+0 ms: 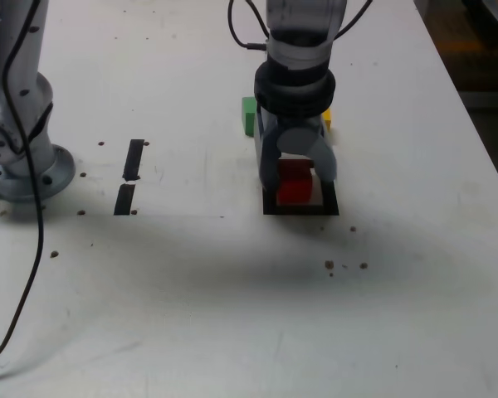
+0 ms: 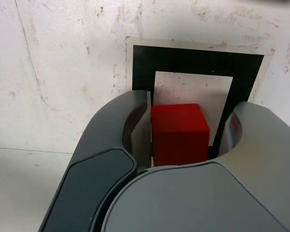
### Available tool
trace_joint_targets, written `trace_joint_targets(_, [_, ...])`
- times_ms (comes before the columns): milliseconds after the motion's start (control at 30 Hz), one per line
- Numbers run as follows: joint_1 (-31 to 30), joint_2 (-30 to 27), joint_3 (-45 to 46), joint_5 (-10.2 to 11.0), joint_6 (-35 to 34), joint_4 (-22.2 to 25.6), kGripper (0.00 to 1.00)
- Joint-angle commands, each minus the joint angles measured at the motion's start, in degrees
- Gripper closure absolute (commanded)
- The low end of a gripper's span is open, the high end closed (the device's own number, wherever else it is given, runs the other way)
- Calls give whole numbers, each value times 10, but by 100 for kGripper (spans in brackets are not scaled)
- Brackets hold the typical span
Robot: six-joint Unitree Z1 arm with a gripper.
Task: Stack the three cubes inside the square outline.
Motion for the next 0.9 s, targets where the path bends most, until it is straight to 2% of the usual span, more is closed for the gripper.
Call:
trace_joint_targets(0, [1,1,2,1,2,-4,31])
trace_joint_targets(300, [1,-2,9,2,2,-7,21])
trace_joint_targets(467, [1,-14,10,6,1,13,18])
trace_joint_targets(600, [1,-35,0,21,-3,54,18])
trace_joint_targets(867, [3,-86,-55,63,-3,170,16])
